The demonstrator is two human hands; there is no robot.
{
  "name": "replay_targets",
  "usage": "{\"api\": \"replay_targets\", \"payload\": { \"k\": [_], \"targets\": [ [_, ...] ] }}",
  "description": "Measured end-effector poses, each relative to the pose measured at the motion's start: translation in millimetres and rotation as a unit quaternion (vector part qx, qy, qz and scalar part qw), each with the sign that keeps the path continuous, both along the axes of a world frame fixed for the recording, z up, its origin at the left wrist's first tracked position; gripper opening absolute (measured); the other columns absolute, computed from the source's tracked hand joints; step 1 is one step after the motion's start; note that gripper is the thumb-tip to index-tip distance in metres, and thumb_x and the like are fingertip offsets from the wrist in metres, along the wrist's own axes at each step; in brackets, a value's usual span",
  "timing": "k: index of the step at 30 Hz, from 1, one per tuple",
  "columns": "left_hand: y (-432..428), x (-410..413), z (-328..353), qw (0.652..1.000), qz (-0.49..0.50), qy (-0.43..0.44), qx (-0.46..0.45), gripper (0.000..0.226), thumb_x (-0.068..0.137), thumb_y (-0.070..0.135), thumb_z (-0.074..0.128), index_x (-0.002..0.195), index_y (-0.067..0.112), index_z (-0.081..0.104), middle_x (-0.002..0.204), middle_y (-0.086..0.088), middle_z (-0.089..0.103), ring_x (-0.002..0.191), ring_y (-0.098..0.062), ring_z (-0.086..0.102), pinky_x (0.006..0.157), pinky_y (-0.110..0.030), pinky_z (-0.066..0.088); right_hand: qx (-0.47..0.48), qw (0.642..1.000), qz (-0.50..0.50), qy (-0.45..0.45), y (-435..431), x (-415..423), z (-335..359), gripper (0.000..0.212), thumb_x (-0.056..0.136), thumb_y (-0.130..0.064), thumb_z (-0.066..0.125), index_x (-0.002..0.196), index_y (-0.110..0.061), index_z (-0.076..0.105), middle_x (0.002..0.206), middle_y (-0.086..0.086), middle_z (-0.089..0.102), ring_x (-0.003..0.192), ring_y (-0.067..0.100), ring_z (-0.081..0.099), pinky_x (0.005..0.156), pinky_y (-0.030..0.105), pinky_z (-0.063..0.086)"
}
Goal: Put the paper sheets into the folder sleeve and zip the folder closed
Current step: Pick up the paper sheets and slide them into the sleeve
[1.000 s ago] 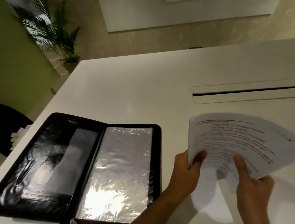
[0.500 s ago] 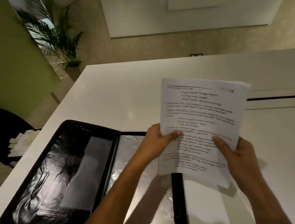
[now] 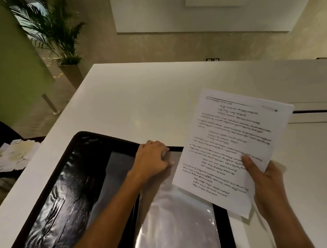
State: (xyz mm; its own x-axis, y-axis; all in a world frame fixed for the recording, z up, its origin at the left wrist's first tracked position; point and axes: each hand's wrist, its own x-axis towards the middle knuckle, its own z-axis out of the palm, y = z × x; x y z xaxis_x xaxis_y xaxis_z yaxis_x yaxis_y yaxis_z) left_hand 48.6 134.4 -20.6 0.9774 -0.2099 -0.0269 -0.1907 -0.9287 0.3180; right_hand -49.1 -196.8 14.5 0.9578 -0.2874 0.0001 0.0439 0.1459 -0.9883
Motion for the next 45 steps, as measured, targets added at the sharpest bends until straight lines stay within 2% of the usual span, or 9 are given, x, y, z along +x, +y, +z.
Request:
{"api": "replay_targets", "payload": {
  "k": [6,9,15,19,25,33,37,42,45],
  "targets": [
    [-1,-2,-13,0.993,-0.007,-0.111,-0.051,0.018,0.084,0.047,0.08,0.094,0.033,0.085,0.121,0.014,0.077,0.113,-0.02,0.066,0.09,-0.04,0.051,0.006,1.0,-0.015,0.002,15,9,-4,0.037,0.099,-0.039,0.08,0.136,-0.034,0.077,0.133,0.004,0.082,0.117,0.029,0.082,0.089,0.046,0.069],
    [-1,0,-13,0.99,0.013,-0.117,-0.074,0.024,0.089,0.042,0.081,0.111,0.033,0.086,0.123,0.014,0.076,0.114,-0.02,0.064,0.089,-0.04,0.051,0.008,1.0,-0.016,0.005,25,19,-1,0.038,0.098,-0.042,0.081,0.135,-0.037,0.077,0.133,0.003,0.082,0.117,0.028,0.082,0.09,0.048,0.069],
    [4,6,-17,0.993,0.005,-0.102,-0.067,0.014,0.094,0.027,0.078,0.097,0.036,0.088,0.125,0.017,0.075,0.118,-0.018,0.06,0.094,-0.036,0.042,0.023,0.999,-0.035,-0.018,37,50,-6,0.037,0.101,-0.035,0.08,0.138,-0.031,0.076,0.135,0.004,0.081,0.119,0.027,0.081,0.089,0.039,0.069],
    [5,6,-13,0.993,-0.017,-0.08,-0.089,0.012,0.089,0.04,0.082,0.096,0.031,0.088,0.124,0.02,0.073,0.121,-0.013,0.056,0.102,-0.037,0.042,0.037,0.998,-0.042,-0.03,34,67,-8,0.034,0.105,-0.03,0.077,0.139,-0.033,0.076,0.139,0.002,0.079,0.123,0.024,0.079,0.093,0.039,0.068],
    [-4,-3,-7,0.989,0.004,-0.088,-0.116,0.01,0.089,0.024,0.072,0.084,0.021,0.064,0.078,0.008,0.068,0.087,-0.021,0.063,0.091,-0.046,0.049,0.081,0.993,-0.07,-0.045,35,81,-4,0.035,0.108,-0.028,0.074,0.143,-0.032,0.073,0.145,0.002,0.076,0.13,0.024,0.076,0.098,0.037,0.066],
    [-6,2,0,0.98,0.002,-0.074,-0.183,0.032,0.079,0.012,0.08,0.106,0.028,0.075,0.093,0.016,0.073,0.09,-0.009,0.065,0.088,-0.039,0.053,0.155,0.98,-0.109,-0.055,51,107,10,0.046,0.11,-0.024,0.072,0.155,-0.024,0.062,0.147,0.002,0.075,0.136,0.023,0.072,0.107,0.043,0.063],
    [-12,1,2,0.974,0.014,-0.066,-0.216,0.038,0.073,0.02,0.08,0.107,0.036,0.074,0.091,0.018,0.065,0.087,-0.006,0.06,0.081,-0.033,0.053,0.172,0.978,-0.095,-0.067,66,131,13,0.048,0.112,-0.021,0.068,0.159,-0.02,0.056,0.147,0.004,0.075,0.136,0.024,0.072,0.106,0.041,0.063],
    [-27,5,4,0.974,0.016,-0.052,-0.222,0.021,0.073,0.047,0.084,0.088,0.041,0.07,0.083,0.019,0.059,0.083,-0.003,0.06,0.071,-0.023,0.041,0.186,0.978,-0.052,-0.084,88,155,13,0.046,0.113,-0.02,0.067,0.158,-0.016,0.056,0.148,0.008,0.074,0.138,0.028,0.071,0.107,0.042,0.062],
    [-37,8,7,0.968,-0.014,-0.033,-0.249,0.018,0.078,0.045,0.088,0.091,0.038,0.078,0.088,0.02,0.065,0.083,-0.002,0.065,0.074,-0.022,0.049,0.192,0.976,-0.049,-0.088,99,165,15,0.043,0.114,-0.018,0.065,0.156,-0.017,0.057,0.145,0.006,0.076,0.136,0.026,0.072,0.104,0.038,0.064]
  ]
}}
